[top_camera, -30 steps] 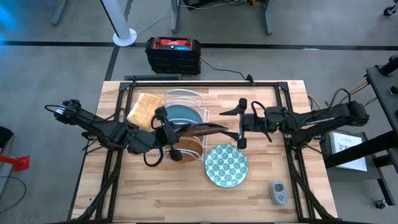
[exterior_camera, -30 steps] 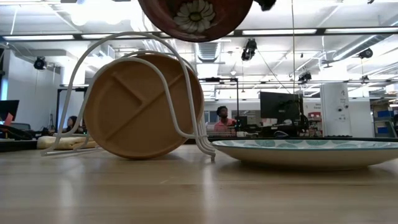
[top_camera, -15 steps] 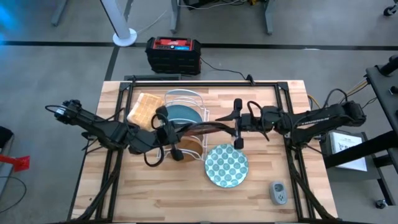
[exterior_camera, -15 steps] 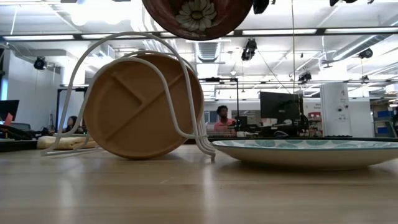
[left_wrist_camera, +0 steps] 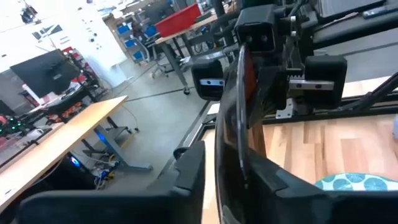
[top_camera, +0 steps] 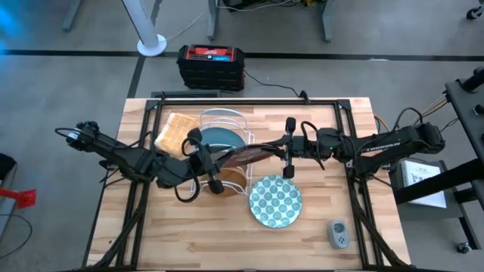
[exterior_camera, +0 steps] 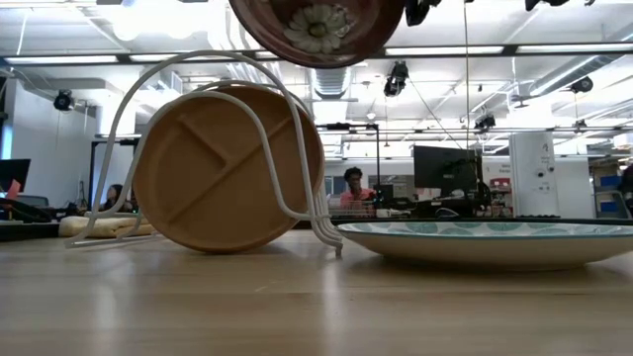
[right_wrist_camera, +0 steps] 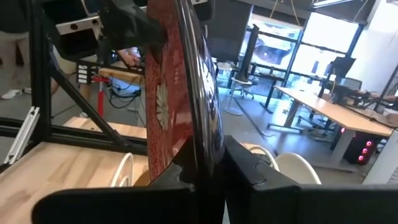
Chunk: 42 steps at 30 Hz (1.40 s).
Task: Sort dishes
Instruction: Put the red plate into the dishwasher rack
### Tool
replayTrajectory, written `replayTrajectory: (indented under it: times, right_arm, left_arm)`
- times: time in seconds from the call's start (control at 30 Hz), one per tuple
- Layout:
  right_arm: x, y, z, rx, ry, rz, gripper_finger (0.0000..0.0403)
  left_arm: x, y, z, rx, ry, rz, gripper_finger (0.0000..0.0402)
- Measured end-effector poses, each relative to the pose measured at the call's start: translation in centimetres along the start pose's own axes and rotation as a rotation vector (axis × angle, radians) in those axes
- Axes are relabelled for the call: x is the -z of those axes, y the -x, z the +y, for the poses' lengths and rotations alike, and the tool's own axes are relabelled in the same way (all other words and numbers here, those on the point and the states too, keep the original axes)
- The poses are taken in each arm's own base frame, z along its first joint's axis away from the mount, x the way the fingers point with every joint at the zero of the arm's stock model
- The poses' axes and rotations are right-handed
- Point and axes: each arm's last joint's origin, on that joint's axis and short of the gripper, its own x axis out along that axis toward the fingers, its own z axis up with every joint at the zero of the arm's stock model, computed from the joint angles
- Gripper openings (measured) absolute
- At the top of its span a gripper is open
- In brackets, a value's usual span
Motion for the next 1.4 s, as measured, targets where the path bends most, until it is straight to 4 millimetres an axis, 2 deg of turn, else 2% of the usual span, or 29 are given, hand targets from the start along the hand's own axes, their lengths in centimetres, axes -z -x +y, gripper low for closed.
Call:
replayTrajectory:
  times: [0.13,0.3,0.53,0.7,1.07,1.27,1.4]
  right_arm:
    - [0.0,0.0,-0.1,0.002,-0.014,0.003,0.002]
    - [-0.2,0.4,-0.6,0.054,-0.012,0.011,0.0017]
    - [-0.9,1.6,-1.8,0.093,-0.011,0.015,0.0017]
    - [-1.1,2.4,-2.7,0.148,-0.003,0.041,0.0012]
    - [-0.7,2.7,-4.8,0.236,-0.025,0.067,0.0012]
    - [-1.2,3.5,-6.6,0.318,-0.083,0.018,0.0012]
    - [-1.1,3.5,-7.7,0.37,-0.11,-0.004,0.0012]
  left_arm:
    - [0.0,-0.1,0.1,-0.017,0.01,0.002,0.0112]
    - [0.1,-0.1,0.4,-0.126,-0.023,0.028,0.0162]
    - [0.0,0.0,0.8,-0.178,-0.064,0.04,0.0204]
    - [-0.1,0.2,1.3,-0.206,-0.091,0.045,0.0213]
    - [0.0,0.9,2.2,-0.213,-0.133,0.064,0.0213]
    - [0.4,1.2,2.9,-0.368,-0.204,0.138,0.0213]
    - [0.8,1.3,3.0,-0.389,-0.239,0.163,0.0213]
